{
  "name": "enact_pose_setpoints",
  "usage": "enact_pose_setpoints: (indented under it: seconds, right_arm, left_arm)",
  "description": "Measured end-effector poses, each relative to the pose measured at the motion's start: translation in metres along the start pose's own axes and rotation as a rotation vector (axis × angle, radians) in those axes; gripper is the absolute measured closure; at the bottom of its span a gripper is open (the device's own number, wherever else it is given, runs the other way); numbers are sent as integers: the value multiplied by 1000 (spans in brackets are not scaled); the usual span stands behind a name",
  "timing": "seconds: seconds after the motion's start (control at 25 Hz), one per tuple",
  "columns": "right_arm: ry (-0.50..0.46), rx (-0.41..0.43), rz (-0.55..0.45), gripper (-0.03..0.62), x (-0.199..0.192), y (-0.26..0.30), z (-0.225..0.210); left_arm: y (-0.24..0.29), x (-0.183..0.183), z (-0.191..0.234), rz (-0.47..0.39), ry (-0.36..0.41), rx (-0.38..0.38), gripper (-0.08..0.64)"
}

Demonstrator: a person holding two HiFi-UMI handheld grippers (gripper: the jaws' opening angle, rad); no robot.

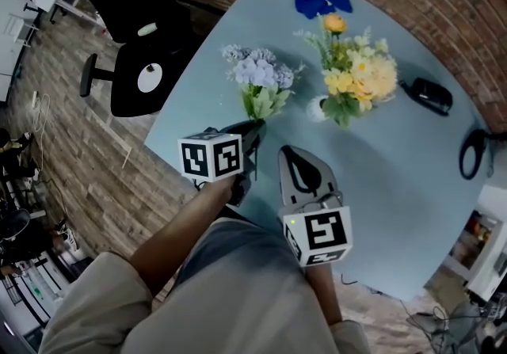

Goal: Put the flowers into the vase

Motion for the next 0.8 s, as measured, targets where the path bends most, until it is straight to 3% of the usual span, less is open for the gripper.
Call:
enact_pose_setpoints:
  seconds: [0.24, 0.8]
  right_arm:
    - [43, -18, 5, 568, 1, -13, -4]
    - [20, -17, -29, 568, 7, -38, 1]
  left_arm:
    - [-10, 0, -21, -55, 25, -29, 522]
    - [-29, 6, -61, -180, 56, -110, 522]
Point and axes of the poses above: the fingertips, and each gripper's own axes: y forward along the fingers, z to its left, x out of its top, the point moved 10 cm from there along -y, backward along the fingers, and after that the axes turned 9 degrees about -x, right-handed, at the moved point
